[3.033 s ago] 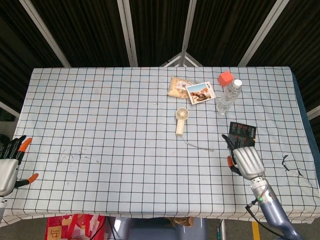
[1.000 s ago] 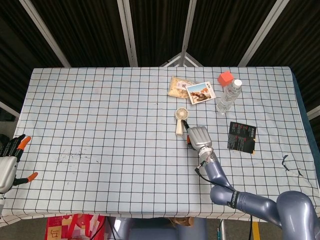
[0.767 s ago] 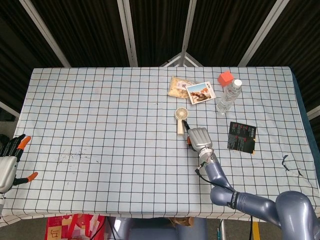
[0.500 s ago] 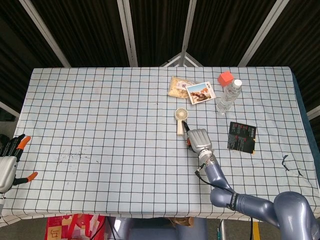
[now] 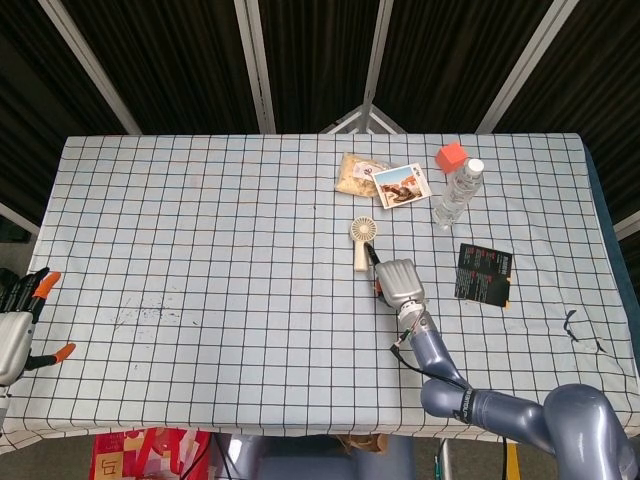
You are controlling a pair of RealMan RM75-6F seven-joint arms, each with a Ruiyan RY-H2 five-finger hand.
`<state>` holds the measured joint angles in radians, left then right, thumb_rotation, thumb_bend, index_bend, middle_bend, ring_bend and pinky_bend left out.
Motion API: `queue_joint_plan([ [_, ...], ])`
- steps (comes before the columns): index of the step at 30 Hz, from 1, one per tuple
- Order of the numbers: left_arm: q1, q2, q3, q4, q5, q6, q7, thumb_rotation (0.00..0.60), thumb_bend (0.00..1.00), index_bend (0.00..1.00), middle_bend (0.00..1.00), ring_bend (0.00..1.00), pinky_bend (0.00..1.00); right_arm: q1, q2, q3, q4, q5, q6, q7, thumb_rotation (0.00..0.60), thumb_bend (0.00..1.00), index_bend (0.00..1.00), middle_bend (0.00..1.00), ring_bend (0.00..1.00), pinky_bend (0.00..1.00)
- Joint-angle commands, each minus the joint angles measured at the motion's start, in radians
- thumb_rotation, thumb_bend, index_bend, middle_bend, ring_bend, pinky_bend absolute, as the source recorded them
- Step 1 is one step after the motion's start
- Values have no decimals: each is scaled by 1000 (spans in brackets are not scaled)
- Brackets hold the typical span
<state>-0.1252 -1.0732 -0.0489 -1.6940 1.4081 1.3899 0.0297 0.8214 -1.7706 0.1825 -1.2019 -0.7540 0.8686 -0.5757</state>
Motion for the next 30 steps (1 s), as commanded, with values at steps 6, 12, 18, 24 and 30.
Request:
queue_joint_plan([
  [6, 0, 0, -2, -2, -5, -1, 1, 600, 88, 0, 0, 0, 0, 5, 31, 30, -67, -29, 46, 9, 600, 831, 0, 817, 919, 897],
  [12, 1, 0, -2, -2, -5, 3, 2, 600, 88, 0, 0, 0, 0, -11, 84, 45, -154, -104, 117, 36, 600, 830, 0, 817, 920, 896],
  [18, 4, -1, 0, -2, 2, 11, 3, 600, 88, 0, 0, 0, 0, -88, 212, 9, -310, -203, 221, 67, 600, 831, 0, 817, 920, 897],
  [24, 7, -3, 2, -2, 12, 21, 6, 600, 88, 0, 0, 0, 0, -170, 318, -44, -416, -276, 296, 102, 600, 830, 0, 815, 902, 884],
  [30, 13, -8, 6, 2, 30, 39, 18, 600, 88, 0, 0, 0, 0, -300, 466, -153, -521, -415, 412, 168, 600, 747, 0, 450, 449, 463],
])
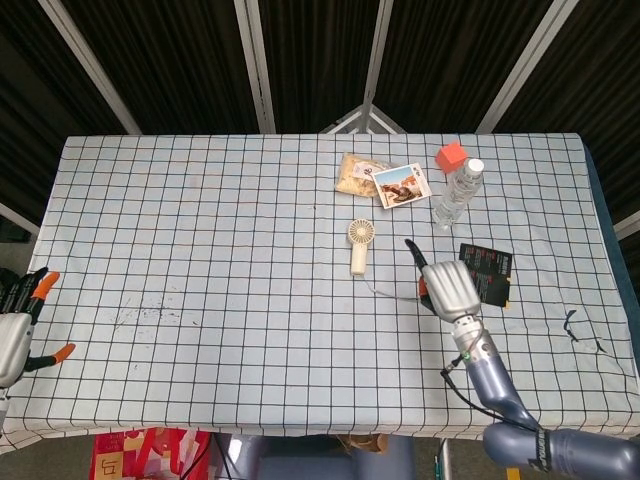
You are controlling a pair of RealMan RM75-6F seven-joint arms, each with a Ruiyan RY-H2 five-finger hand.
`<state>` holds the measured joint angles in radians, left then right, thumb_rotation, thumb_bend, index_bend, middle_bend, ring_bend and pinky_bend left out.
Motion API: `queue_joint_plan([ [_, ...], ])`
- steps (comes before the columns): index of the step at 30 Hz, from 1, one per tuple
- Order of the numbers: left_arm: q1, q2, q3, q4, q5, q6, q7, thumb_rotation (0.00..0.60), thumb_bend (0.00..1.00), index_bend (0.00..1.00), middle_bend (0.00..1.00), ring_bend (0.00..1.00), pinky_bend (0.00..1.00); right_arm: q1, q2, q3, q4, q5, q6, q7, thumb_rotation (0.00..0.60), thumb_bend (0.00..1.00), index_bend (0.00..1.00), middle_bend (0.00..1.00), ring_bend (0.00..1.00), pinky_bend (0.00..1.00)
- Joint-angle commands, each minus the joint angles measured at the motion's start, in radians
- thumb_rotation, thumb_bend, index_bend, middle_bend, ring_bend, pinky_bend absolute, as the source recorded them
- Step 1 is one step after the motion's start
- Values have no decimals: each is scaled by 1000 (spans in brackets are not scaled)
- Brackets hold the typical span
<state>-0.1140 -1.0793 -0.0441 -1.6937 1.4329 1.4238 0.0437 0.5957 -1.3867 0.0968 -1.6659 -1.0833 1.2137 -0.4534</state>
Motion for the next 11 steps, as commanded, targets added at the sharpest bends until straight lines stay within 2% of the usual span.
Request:
queue_joint_plan([
  [1, 3, -5, 2, 6, 12, 11, 10, 600, 88, 0, 0, 0, 0, -103, 112, -94, -65, -124, 92, 63, 600, 680, 0, 328, 302, 335],
  [3, 5, -9, 4, 13, 20, 20, 23, 600, 88, 0, 0, 0, 0, -144, 153, -132, -75, -174, 127, 80, 600, 576, 0, 131, 84, 154],
  [5, 7, -13, 7, 19, 29, 28, 42, 600, 88, 0, 0, 0, 0, -198, 195, -177, -78, -229, 181, 88, 600, 528, 0, 34, 10, 82],
  [8, 10, -19, 8, 27, 37, 40, 67, 600, 88, 0, 0, 0, 0, -268, 227, -219, -66, -300, 267, 91, 600, 489, 0, 0, 0, 21],
  [11, 14, -28, 6, 32, 42, 54, 88, 600, 88, 0, 0, 0, 0, -334, 240, -252, -27, -367, 340, 112, 600, 477, 0, 0, 0, 13],
])
